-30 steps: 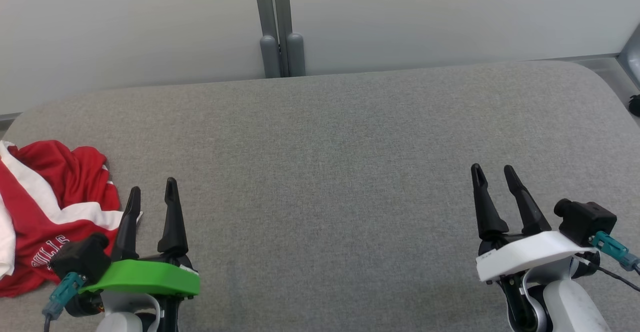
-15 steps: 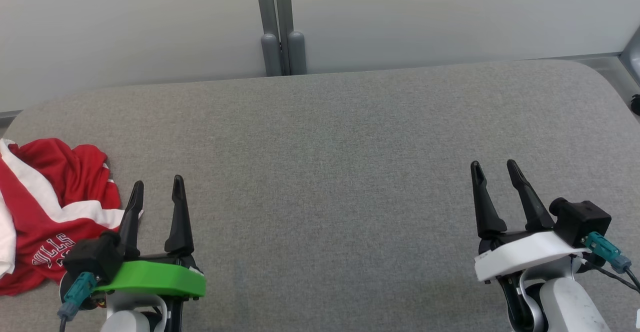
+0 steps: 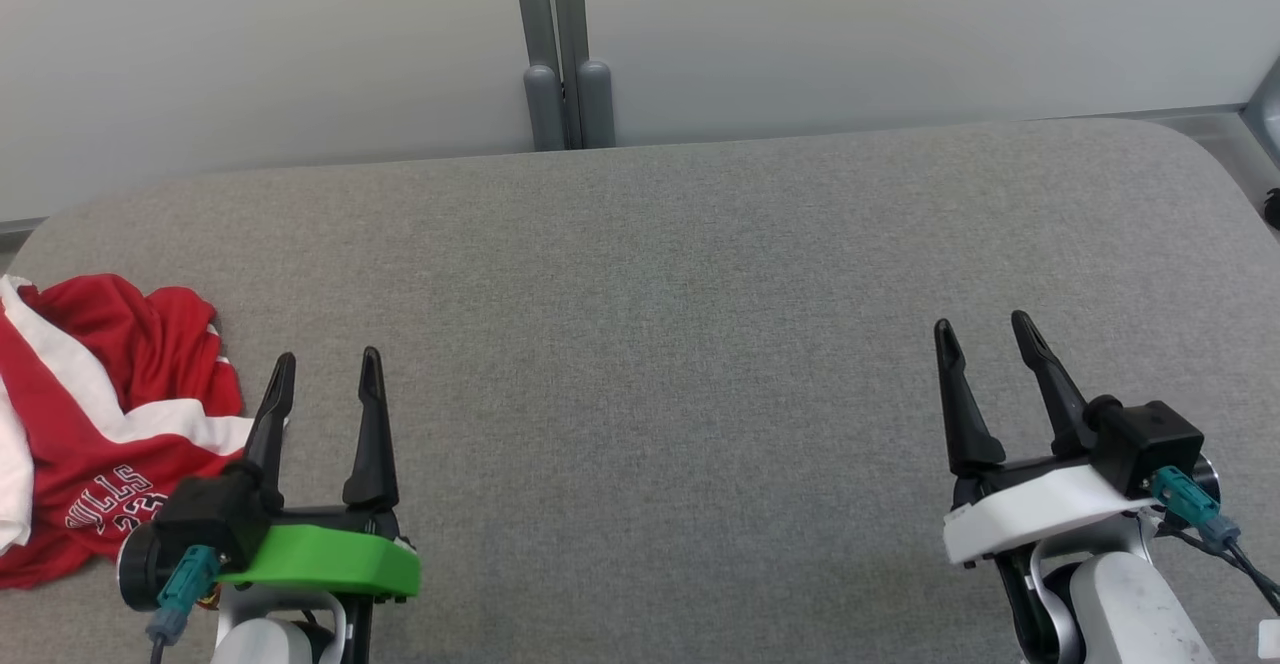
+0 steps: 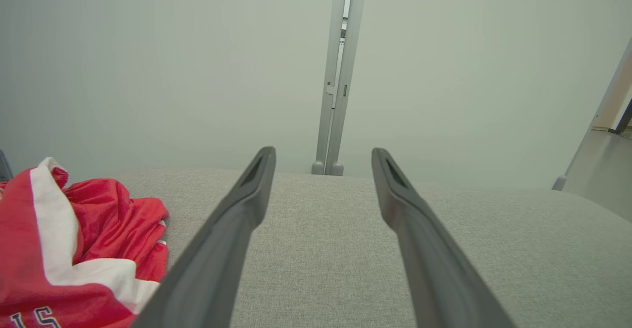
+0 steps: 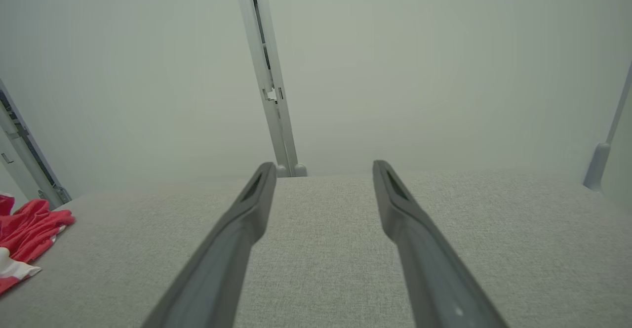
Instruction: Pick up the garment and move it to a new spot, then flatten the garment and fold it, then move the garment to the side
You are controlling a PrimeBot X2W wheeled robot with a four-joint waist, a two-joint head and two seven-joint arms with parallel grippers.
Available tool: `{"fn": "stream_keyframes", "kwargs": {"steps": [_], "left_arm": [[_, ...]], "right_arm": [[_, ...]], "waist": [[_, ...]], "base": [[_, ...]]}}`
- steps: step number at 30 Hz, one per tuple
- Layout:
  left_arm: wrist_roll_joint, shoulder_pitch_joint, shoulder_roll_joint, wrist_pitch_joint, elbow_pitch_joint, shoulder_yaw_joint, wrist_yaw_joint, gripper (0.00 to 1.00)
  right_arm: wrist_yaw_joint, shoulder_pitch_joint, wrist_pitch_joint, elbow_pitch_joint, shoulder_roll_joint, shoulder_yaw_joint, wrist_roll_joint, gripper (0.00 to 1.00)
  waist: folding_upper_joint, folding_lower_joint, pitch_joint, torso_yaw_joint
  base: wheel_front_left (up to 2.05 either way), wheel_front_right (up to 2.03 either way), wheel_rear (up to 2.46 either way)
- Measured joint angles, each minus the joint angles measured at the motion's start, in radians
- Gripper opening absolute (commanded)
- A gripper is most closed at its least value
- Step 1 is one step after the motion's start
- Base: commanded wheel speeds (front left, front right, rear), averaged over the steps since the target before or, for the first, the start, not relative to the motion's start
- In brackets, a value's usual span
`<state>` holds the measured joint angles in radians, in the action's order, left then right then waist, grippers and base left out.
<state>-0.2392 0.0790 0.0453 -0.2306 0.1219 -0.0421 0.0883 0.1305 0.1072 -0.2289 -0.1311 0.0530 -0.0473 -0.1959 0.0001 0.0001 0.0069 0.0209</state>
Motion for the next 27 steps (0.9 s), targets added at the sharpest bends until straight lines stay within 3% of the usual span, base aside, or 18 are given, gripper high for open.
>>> {"fn": "stream_keyframes", "kwargs": {"steps": [18,27], "left_arm": [[0.123,0.003,0.001,-0.032,-0.009,-0.017,-0.002,1.00],[0.125,0.005,0.001,-0.034,-0.006,-0.017,-0.002,1.00]], "right_arm": [[0.000,0.008,-0.033,-0.016,-0.002,0.011,0.126,1.00],[0.000,0.011,-0.034,-0.027,-0.002,0.020,0.128,1.00]], "waist": [[0.0000,0.0000,0.001,0.005],[0.0000,0.0000,0.002,0.004]], "base": [[0.00,0.00,0.00],[0.00,0.00,0.00]]}}
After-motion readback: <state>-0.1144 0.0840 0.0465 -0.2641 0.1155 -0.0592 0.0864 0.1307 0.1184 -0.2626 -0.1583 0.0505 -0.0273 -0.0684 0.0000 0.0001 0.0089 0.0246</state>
